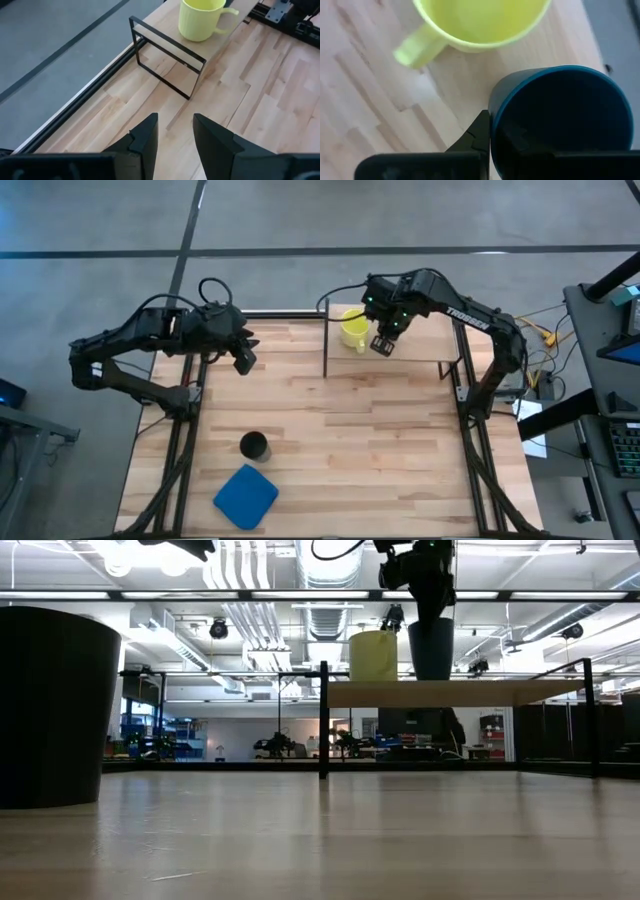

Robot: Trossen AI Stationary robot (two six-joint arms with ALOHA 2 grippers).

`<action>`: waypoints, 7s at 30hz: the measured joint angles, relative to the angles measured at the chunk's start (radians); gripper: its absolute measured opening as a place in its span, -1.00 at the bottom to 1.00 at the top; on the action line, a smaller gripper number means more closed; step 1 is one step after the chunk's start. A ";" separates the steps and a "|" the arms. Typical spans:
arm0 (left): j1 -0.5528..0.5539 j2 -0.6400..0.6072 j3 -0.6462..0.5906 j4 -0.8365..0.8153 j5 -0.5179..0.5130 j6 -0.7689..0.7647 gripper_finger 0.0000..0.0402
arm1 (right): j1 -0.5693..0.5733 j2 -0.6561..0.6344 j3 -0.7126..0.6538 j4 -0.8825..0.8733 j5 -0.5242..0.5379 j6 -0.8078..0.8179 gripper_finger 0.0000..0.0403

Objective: Stack small to large cups/mugs on shelf
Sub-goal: Put the blue cup on the shelf, then put the black cup on the shelf

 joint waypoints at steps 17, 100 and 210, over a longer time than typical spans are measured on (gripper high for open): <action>0.000 0.007 0.000 0.000 0.000 0.000 -0.46 | 0.002 0.017 0.000 -0.027 -0.021 0.031 -0.96; -0.481 0.589 -0.007 -0.142 0.507 -0.996 -0.49 | 0.316 0.006 0.378 -0.041 -0.155 0.045 -0.81; -0.152 1.072 0.711 -0.080 0.361 0.234 -0.66 | 0.403 -0.455 -0.163 0.055 -0.076 0.309 -0.81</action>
